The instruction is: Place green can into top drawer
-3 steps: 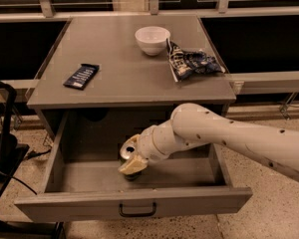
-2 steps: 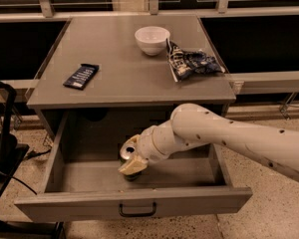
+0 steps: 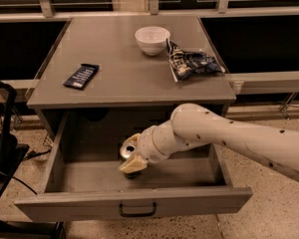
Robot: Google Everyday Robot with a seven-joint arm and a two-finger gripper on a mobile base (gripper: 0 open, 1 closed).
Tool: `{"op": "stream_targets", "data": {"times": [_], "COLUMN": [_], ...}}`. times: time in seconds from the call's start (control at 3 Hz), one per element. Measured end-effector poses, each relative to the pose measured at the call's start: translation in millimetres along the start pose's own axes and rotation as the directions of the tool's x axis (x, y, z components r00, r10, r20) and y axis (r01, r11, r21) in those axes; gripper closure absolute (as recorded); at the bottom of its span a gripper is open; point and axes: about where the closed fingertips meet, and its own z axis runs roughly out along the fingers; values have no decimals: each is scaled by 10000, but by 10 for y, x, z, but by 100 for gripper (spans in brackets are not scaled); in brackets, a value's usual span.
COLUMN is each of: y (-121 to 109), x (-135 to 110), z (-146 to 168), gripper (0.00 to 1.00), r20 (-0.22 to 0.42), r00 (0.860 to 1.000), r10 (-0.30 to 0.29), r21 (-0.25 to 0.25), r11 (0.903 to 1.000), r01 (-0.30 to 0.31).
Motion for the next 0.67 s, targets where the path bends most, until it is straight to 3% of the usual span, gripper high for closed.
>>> {"op": "stream_targets", "data": {"times": [0.33, 0.67], "y": [1, 1], "x": [-1, -1], "z": [1, 1], "gripper": [0, 0], "r20": [0, 0], "r00": [10000, 10000], "r10": [-1, -1], "r21": [-2, -2], "r11": [10000, 10000], "r01": [1, 1]}}
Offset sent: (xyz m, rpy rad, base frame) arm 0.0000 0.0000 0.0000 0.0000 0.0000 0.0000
